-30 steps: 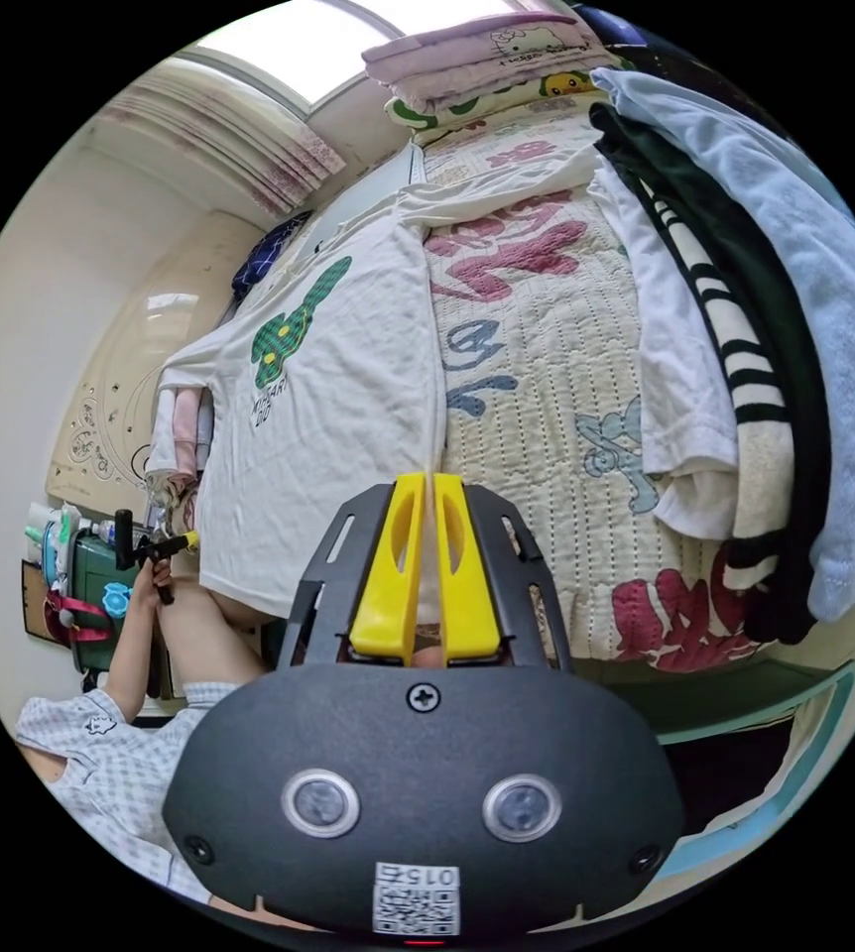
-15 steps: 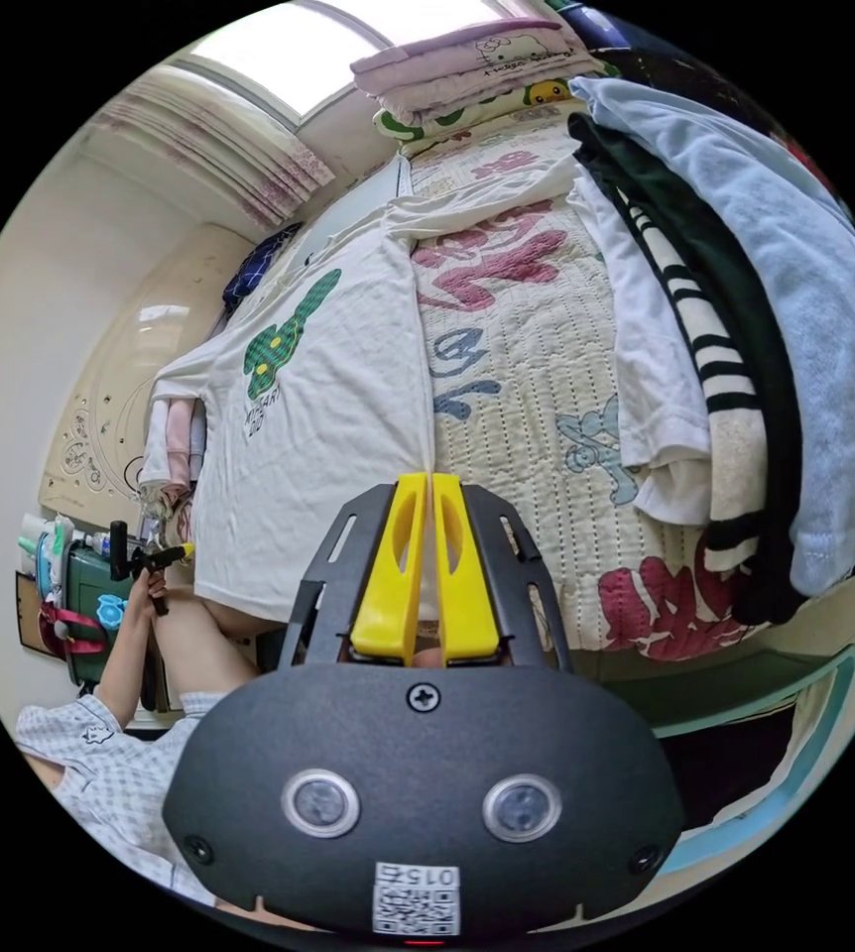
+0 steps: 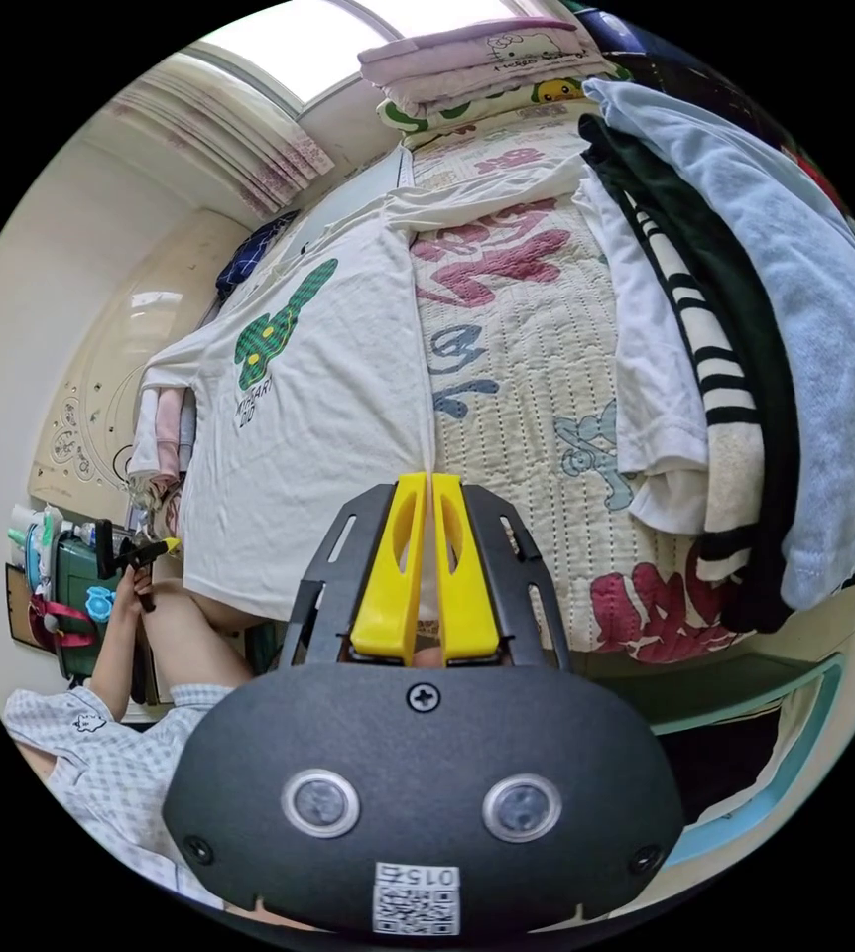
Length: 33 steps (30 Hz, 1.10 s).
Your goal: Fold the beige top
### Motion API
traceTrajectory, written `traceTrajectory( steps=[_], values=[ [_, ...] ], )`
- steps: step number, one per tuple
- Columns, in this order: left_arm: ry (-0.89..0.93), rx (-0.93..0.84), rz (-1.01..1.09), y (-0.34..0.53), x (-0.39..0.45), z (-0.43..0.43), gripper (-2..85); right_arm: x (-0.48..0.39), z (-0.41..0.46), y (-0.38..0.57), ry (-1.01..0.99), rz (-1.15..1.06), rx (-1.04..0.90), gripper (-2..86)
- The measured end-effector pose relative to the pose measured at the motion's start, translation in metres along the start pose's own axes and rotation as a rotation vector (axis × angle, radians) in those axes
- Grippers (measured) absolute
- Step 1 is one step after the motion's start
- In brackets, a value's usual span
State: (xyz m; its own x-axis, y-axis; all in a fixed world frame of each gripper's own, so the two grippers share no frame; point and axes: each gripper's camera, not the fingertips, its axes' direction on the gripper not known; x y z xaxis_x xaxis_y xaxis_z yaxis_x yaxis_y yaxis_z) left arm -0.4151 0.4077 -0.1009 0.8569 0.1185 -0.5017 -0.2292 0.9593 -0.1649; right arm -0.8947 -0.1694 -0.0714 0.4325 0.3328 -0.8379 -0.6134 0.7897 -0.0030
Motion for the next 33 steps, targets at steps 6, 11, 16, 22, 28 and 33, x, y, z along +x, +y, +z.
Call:
traceTrajectory(
  steps=[6,11,16,22,28,33],
  values=[
    [0.03,0.021,0.009,0.0,-0.002,-0.004,-0.5,0.008,0.011,0.002,-0.027,0.023,-0.002,0.0],
    [0.066,-0.023,0.036,-0.01,0.003,0.004,4.4,0.009,0.023,0.005,-0.01,0.013,-0.006,0.0],
    [0.092,-0.123,0.107,-0.023,0.018,0.023,7.1,0.014,0.037,0.01,-0.014,0.018,-0.011,0.0],
    [0.012,-0.16,0.107,-0.034,0.032,0.034,5.9,0.018,0.059,0.017,-0.004,0.021,-0.017,0.0],
    [0.0,-0.158,0.108,-0.034,0.037,0.032,0.4,0.025,0.082,0.027,-0.007,0.027,-0.011,0.0],
    [0.011,-0.111,0.068,-0.027,0.035,0.019,-0.4,0.026,0.103,0.036,0.051,0.0,-0.017,0.0]
  ],
)
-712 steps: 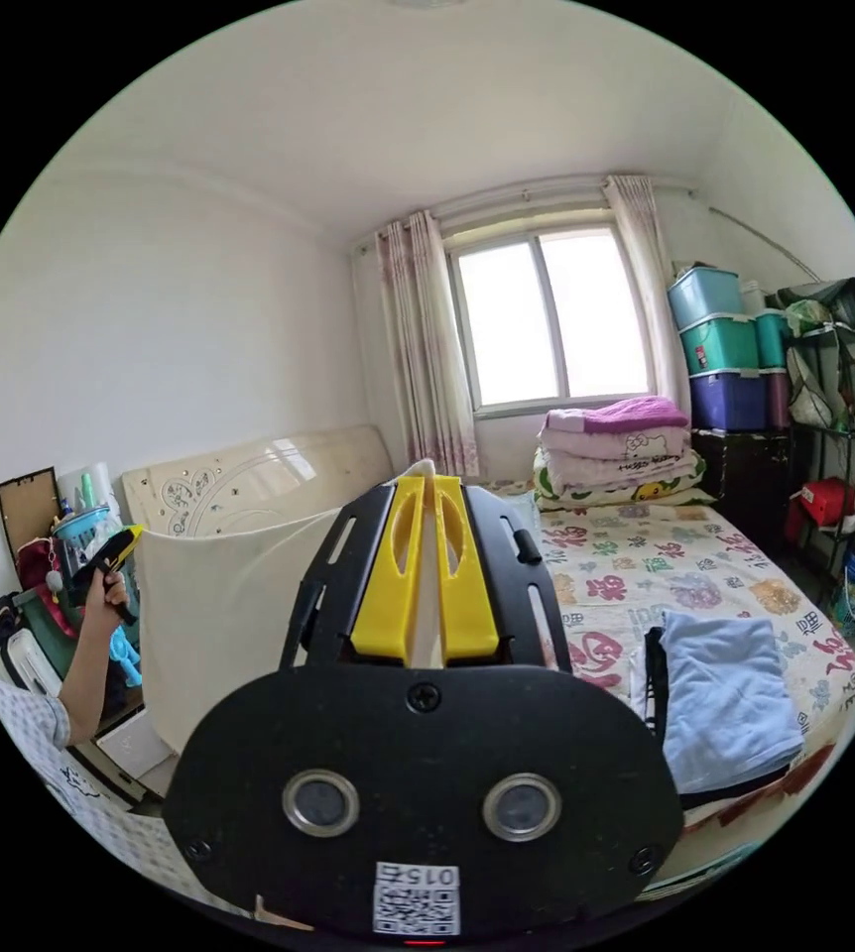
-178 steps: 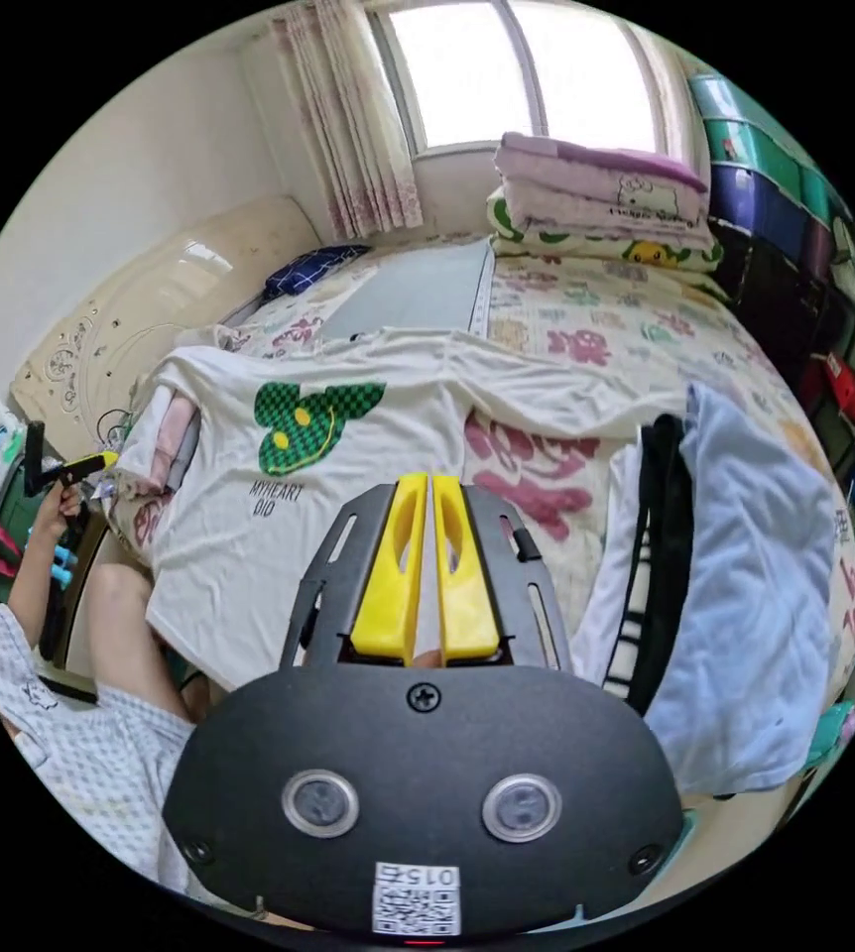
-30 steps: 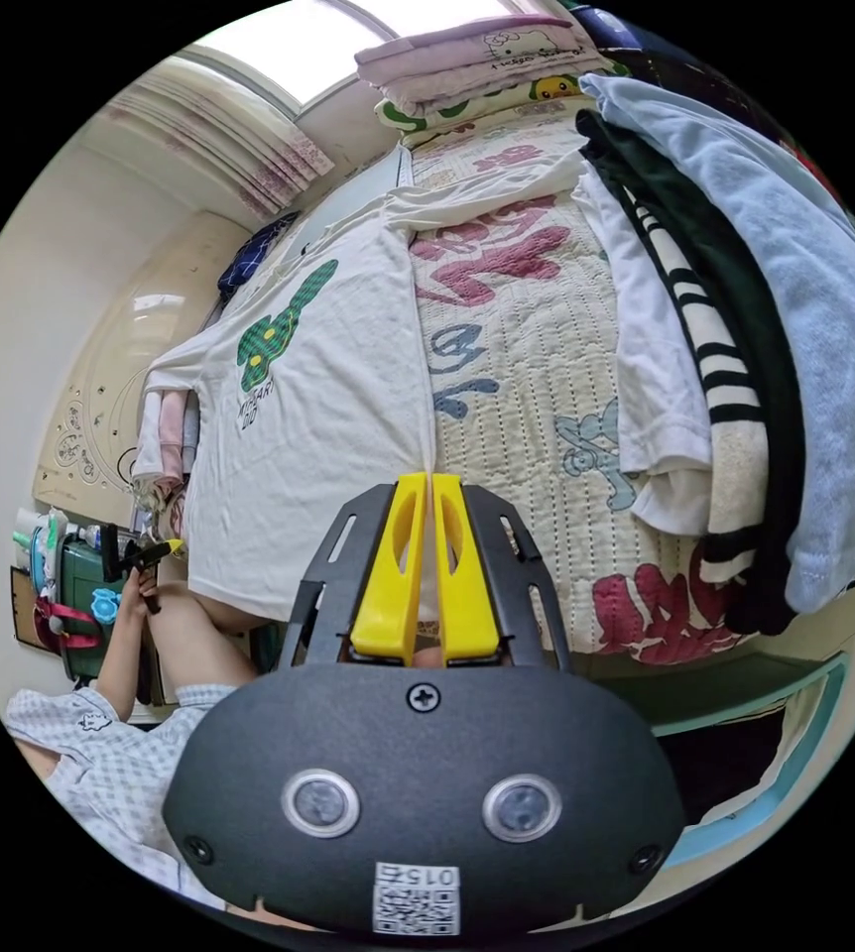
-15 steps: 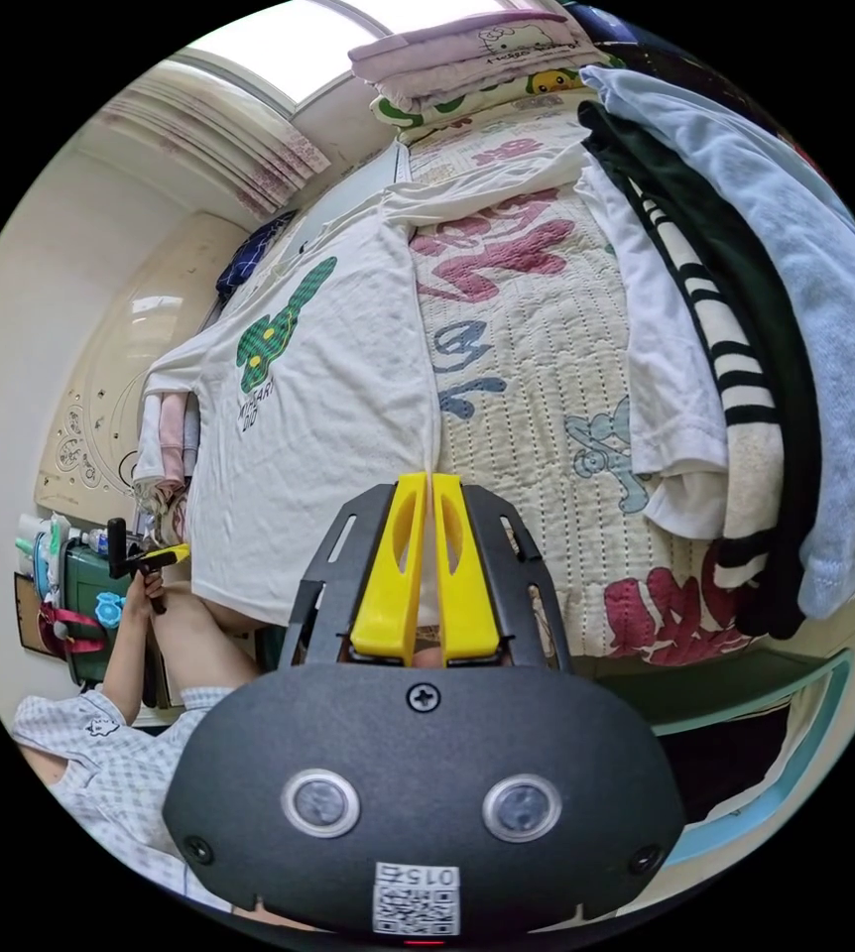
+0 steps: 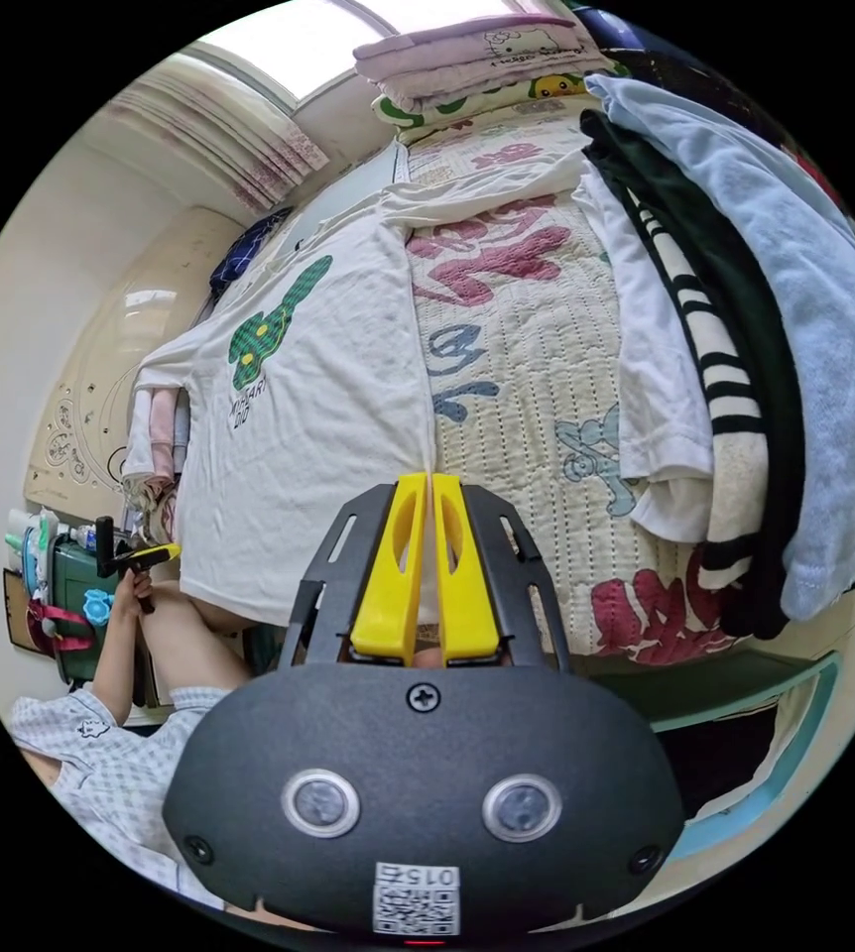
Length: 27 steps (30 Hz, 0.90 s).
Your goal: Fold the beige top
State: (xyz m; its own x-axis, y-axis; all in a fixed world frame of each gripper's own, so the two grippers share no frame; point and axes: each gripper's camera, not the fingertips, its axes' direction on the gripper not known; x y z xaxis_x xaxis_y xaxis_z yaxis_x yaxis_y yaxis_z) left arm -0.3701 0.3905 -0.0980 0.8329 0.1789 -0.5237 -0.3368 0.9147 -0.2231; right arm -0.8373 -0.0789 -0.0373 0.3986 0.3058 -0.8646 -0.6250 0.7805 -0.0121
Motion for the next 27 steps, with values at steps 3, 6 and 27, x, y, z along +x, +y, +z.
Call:
traceTrajectory(
  steps=[3,6,27],
  values=[
    [-0.03,-0.02,-0.034,-0.003,0.0,0.003,-0.5,-0.004,0.02,0.005,0.048,-0.018,-0.021,0.0],
    [-0.058,-0.062,-0.04,-0.013,0.005,0.013,-0.5,-0.021,0.049,0.008,0.157,-0.092,-0.067,0.0],
    [-0.332,-0.133,0.135,-0.037,0.106,0.034,-0.2,-0.066,0.177,0.07,0.457,-0.319,-0.05,0.2]
  ],
)
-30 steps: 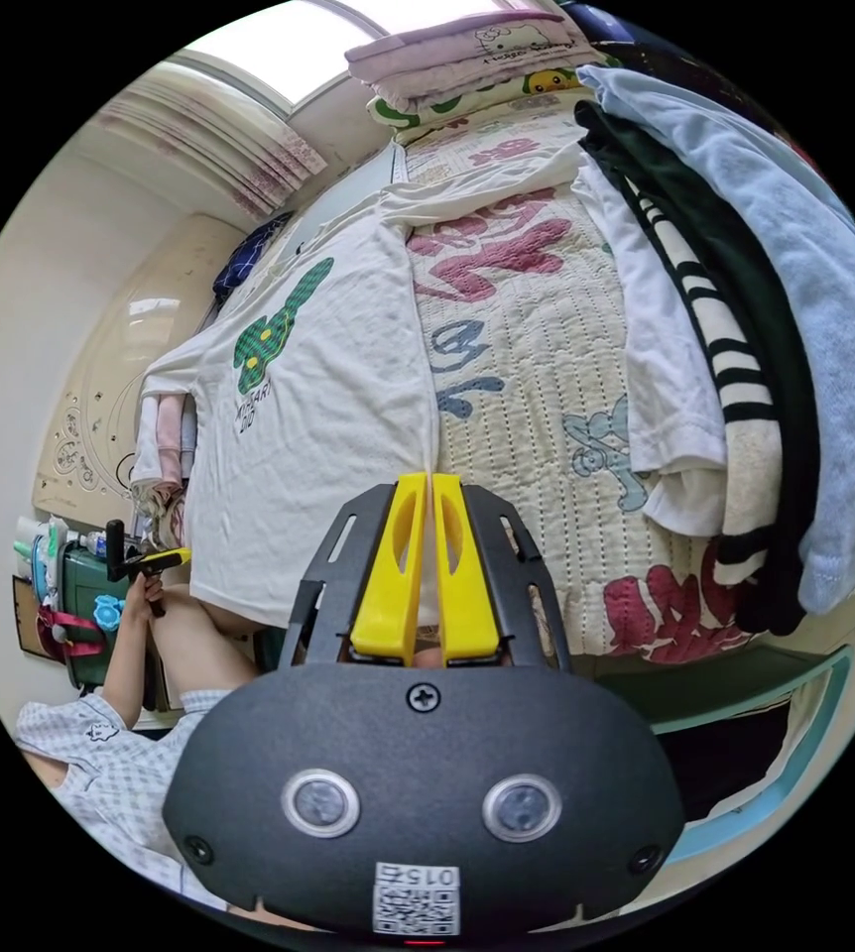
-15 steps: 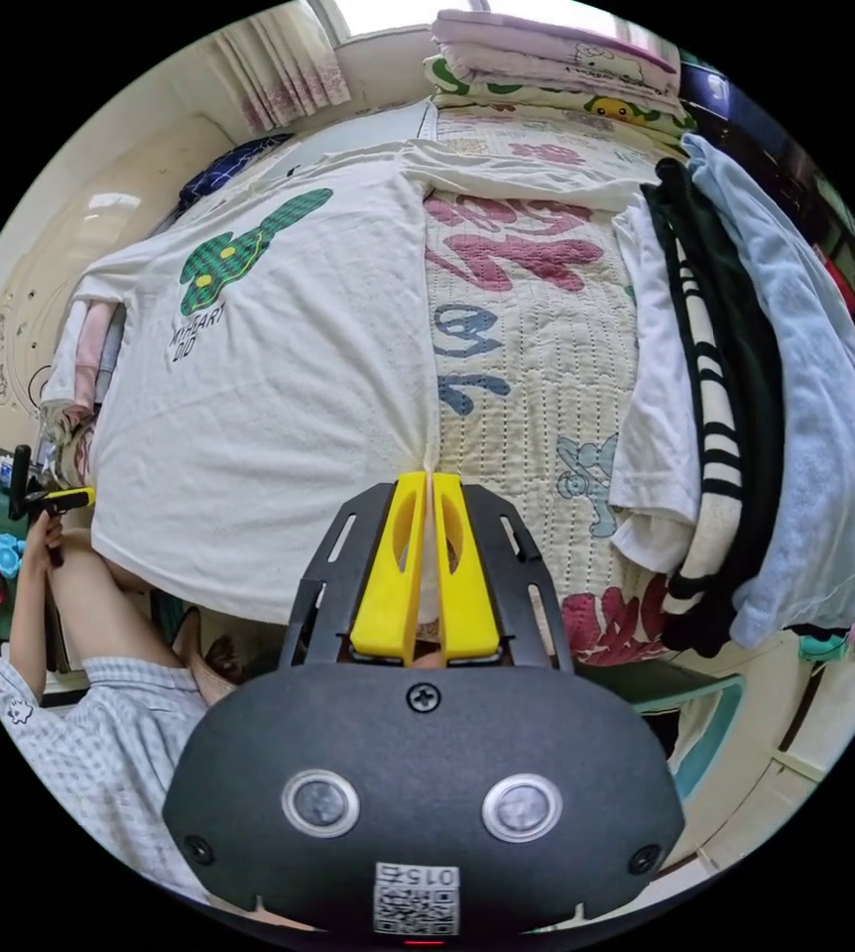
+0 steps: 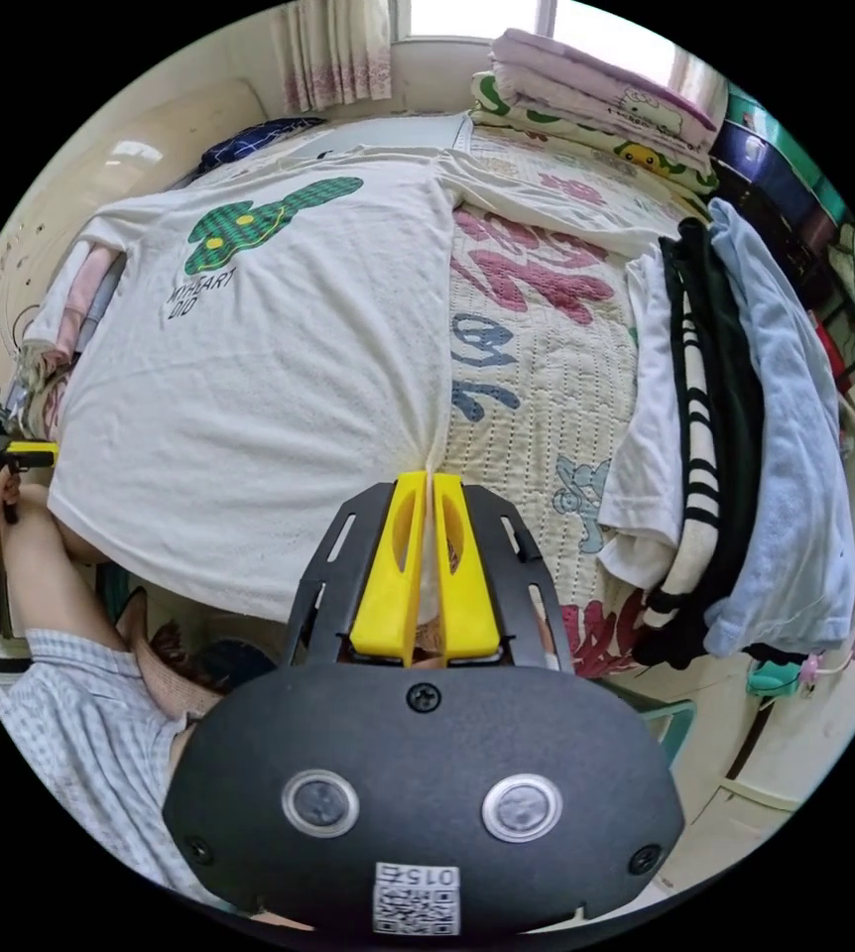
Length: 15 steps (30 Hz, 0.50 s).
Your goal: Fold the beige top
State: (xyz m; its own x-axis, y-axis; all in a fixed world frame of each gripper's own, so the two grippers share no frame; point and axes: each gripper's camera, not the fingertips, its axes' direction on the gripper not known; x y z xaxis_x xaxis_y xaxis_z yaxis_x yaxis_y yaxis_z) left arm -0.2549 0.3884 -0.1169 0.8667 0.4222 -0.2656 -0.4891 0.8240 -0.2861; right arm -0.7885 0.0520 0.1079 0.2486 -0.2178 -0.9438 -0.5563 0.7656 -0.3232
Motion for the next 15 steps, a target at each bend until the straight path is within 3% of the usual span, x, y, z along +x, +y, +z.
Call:
traceTrajectory(
  steps=[5,15],
  values=[
    [-0.095,0.006,0.031,-0.003,0.025,-0.003,0.0,-0.027,0.019,0.003,0.099,-0.041,-0.008,0.1],
    [0.18,0.022,-0.104,-0.003,-0.015,-0.007,0.5,-0.03,0.035,0.005,0.053,0.006,-0.029,0.1]
  ],
)
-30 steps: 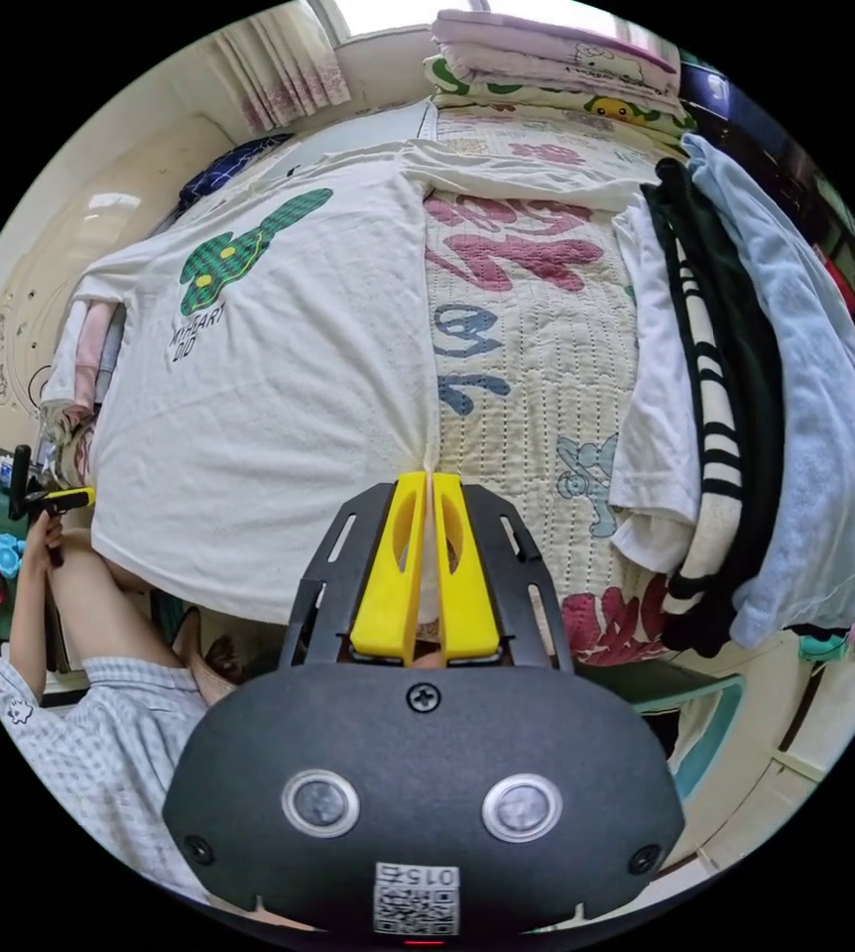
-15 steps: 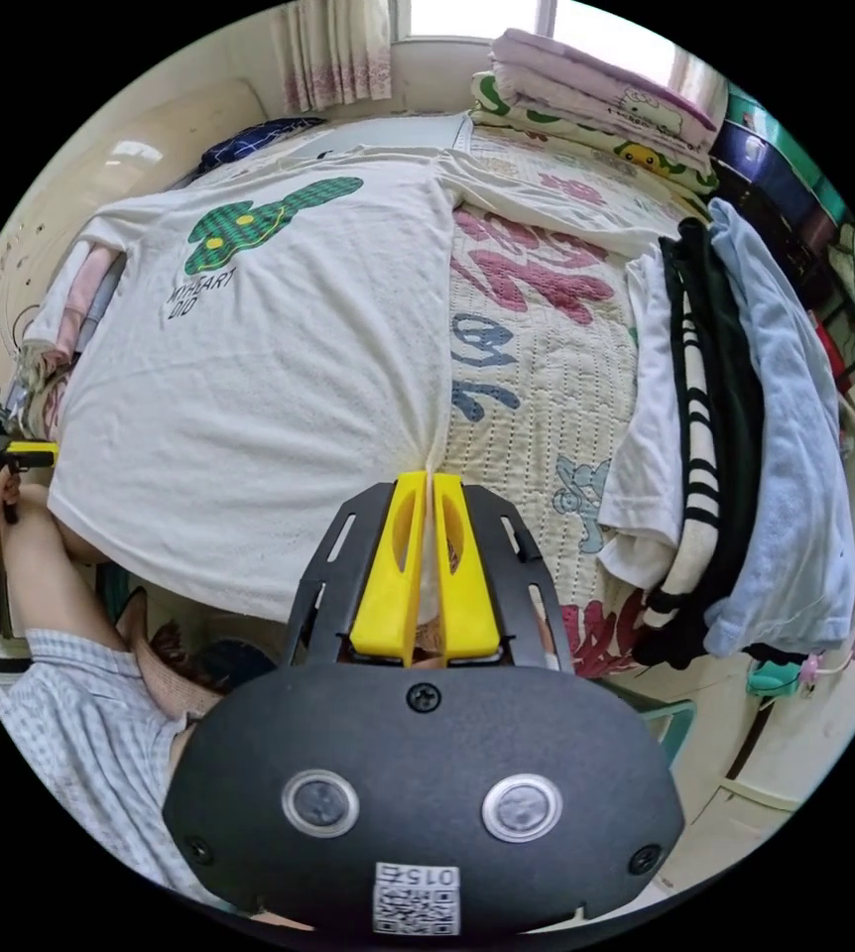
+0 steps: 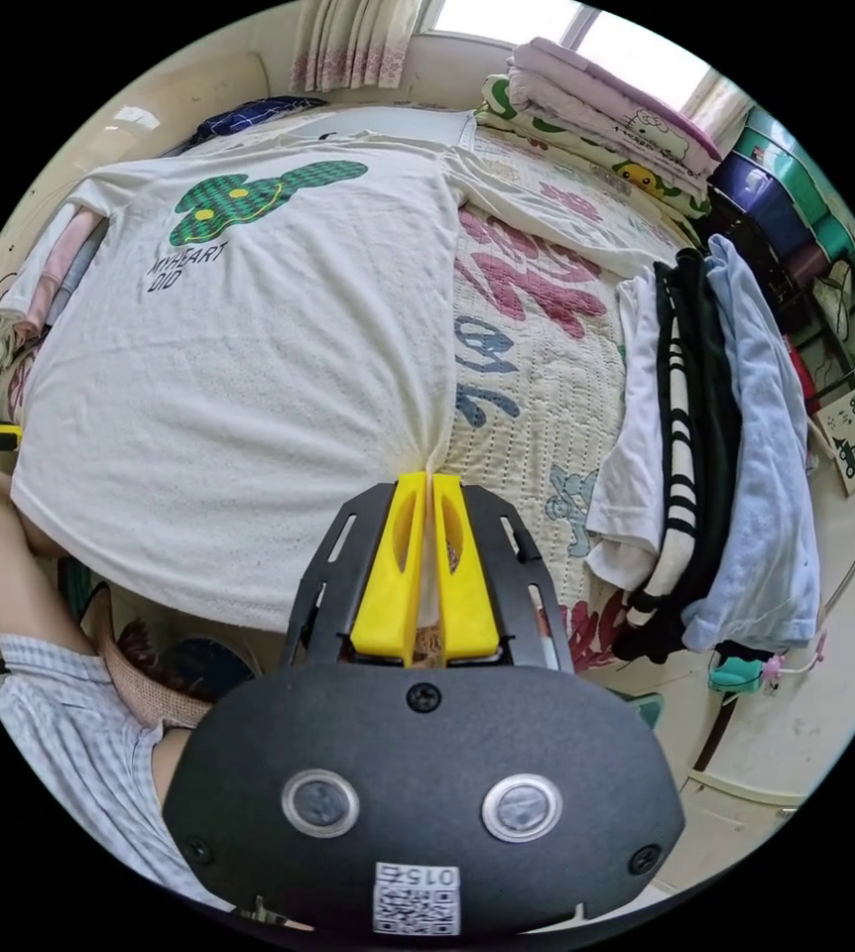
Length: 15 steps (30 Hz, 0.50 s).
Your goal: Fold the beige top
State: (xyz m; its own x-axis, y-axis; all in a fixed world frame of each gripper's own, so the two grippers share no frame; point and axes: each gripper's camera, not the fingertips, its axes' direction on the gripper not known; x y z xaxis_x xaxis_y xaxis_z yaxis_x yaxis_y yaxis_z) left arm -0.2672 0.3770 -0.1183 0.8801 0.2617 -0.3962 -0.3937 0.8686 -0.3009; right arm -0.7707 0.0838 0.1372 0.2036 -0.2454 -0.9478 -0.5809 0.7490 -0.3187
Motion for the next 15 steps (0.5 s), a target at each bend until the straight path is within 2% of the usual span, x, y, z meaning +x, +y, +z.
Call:
traceTrajectory(
  steps=[5,9,15],
  values=[
    [-0.04,0.066,0.018,0.012,0.012,-0.015,0.4,0.021,-0.01,0.006,-0.082,0.107,0.044,0.0],
    [-0.08,0.058,0.021,0.01,0.024,-0.016,0.4,0.022,-0.006,0.005,-0.115,0.092,0.021,0.0],
    [-0.235,-0.012,0.07,-0.009,0.062,0.002,0.6,-0.005,-0.001,-0.001,0.001,-0.011,-0.007,0.0]
  ],
)
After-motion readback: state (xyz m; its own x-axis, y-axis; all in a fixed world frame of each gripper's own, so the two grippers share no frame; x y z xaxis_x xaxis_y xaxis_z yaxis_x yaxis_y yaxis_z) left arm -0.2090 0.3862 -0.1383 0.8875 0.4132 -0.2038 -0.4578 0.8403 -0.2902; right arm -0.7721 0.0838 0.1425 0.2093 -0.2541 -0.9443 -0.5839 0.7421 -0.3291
